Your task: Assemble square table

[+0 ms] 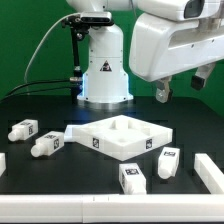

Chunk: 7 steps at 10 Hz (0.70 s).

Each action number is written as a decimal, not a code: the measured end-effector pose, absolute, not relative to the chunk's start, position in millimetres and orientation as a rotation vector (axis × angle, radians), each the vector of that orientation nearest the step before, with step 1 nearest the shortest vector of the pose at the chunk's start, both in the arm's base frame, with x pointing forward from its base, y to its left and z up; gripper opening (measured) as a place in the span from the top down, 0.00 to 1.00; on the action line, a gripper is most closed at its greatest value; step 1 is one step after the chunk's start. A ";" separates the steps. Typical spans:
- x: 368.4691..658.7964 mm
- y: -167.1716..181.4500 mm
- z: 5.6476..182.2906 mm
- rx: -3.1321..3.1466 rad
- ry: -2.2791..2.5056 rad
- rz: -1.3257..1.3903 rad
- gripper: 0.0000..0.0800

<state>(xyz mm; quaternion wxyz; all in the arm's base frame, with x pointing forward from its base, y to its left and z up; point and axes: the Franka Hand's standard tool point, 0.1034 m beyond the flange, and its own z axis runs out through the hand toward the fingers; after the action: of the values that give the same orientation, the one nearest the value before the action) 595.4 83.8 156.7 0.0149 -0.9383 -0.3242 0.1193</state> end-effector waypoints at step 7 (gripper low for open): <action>593.3 69.7 126.1 -2.978 -0.971 0.170 0.19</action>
Offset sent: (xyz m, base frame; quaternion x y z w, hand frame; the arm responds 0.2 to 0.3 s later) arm 0.0000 0.0000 0.0000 0.0000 0.0000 0.0000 1.0000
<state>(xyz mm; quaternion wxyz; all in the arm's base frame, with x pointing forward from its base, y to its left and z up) 593.3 69.7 126.1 0.0023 -0.9493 -0.3097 0.0543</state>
